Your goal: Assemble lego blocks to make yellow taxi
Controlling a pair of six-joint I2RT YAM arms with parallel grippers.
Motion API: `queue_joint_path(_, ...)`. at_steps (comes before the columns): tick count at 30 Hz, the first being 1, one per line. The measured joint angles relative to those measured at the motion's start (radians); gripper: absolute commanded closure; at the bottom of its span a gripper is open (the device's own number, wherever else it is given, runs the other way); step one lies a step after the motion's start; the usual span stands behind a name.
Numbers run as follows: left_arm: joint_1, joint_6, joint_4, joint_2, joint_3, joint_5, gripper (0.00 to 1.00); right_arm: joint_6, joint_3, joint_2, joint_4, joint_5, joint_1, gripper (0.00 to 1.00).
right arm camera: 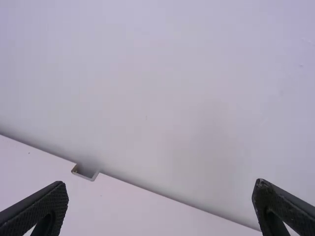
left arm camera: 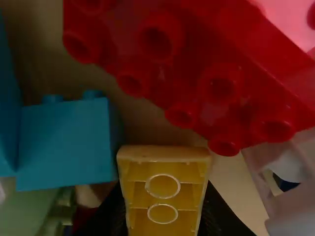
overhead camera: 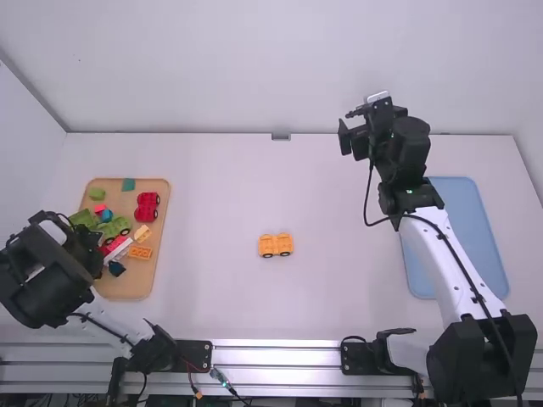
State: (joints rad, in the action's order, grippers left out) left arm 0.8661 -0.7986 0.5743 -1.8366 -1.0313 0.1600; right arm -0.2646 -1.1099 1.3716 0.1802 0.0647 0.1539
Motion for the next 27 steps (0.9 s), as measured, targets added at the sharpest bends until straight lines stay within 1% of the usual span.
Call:
queue_joint_path(1,-0.019,0.005,-0.004,-0.001,0.0,0.032,0.98,0.0,0.0,0.0,0.0,0.002,0.0,0.01)
queue_joint_path(6,-0.089,0.017,-0.011,-0.001,0.0,0.108,0.98,0.0,0.0,0.0,0.002,0.001,0.0,0.01)
queue_joint_path(8,-0.114,0.018,-0.028,-0.001,0.0,0.112,0.98,0.0,0.0,0.0,0.006,0.006,0.0,0.01)
queue_joint_path(12,-0.132,0.017,-0.052,0.008,0.0,0.072,0.98,0.001,0.0,0.0,0.018,0.01,0.0,0.01)
queue_joint_path(15,-0.133,0.018,-0.043,0.058,0.004,0.026,0.98,0.0,0.0,0.0,0.019,0.016,0.0,0.01)
queue_joint_path(19,-0.133,0.051,-0.017,0.189,0.004,-0.023,0.98,0.001,0.0,0.0,0.019,0.04,0.0,0.01)
queue_joint_path(20,-0.133,0.06,-0.012,0.23,0.004,-0.047,0.94,0.002,0.0,0.0,0.019,0.052,0.0,0.01)
queue_joint_path(21,-0.133,0.068,-0.011,0.261,0.004,-0.075,0.88,0.007,0.0,0.0,0.02,0.061,0.0,0.01)
queue_joint_path(22,-0.132,0.071,-0.01,0.287,0.004,-0.105,0.87,0.014,0.0,0.0,0.024,0.068,0.0,0.01)
queue_joint_path(24,-0.13,0.079,-0.012,0.352,0.004,-0.216,0.87,0.054,0.0,0.006,0.053,0.084,0.0,0.01)
queue_joint_path(25,-0.13,0.083,-0.011,0.389,0.004,-0.312,0.9,0.085,-0.002,0.016,0.076,0.092,0.0,0.01)
queue_joint_path(26,-0.13,0.085,-0.011,0.399,0.004,-0.344,0.92,0.096,-0.003,0.022,0.083,0.094,0.0,0.01)
queue_joint_path(27,-0.133,0.085,-0.01,0.422,0.004,-0.428,0.98,0.127,-0.006,0.039,0.107,0.101,0.0,0.01)
